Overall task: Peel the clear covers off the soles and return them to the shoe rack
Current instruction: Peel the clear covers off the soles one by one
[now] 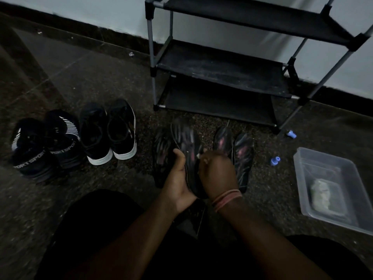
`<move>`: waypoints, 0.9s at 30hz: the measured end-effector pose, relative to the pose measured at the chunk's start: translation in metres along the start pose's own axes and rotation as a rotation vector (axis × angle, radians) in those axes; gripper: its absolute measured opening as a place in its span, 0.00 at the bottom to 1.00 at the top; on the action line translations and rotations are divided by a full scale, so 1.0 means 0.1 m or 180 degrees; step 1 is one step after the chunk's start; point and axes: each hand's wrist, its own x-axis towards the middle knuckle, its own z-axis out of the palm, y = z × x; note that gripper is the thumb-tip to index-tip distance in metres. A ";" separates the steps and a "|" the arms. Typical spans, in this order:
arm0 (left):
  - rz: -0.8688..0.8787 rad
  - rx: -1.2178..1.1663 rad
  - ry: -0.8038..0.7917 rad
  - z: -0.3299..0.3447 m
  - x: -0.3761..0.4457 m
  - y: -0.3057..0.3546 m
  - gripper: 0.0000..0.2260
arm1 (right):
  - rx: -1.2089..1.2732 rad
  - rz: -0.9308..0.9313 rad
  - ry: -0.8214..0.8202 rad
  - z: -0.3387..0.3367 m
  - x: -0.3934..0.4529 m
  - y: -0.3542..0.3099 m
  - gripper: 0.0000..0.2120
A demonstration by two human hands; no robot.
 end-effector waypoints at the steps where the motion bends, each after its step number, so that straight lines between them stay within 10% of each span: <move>1: 0.0046 0.0011 0.0025 -0.02 0.00 0.01 0.38 | -0.0087 -0.0124 -0.0098 0.04 -0.03 -0.05 0.15; 4: 0.0100 -0.0126 0.0064 -0.07 0.01 0.06 0.41 | 0.0157 -0.0424 -0.0764 0.16 -0.21 -0.24 0.24; 8: -0.0174 -0.0123 -0.0034 0.01 -0.01 0.00 0.37 | -0.0055 -0.0083 0.0004 0.05 0.02 0.02 0.12; 27: -0.0165 -0.0085 0.0002 -0.02 -0.02 0.05 0.22 | 0.0327 -0.0452 -0.0226 -0.06 0.08 0.05 0.06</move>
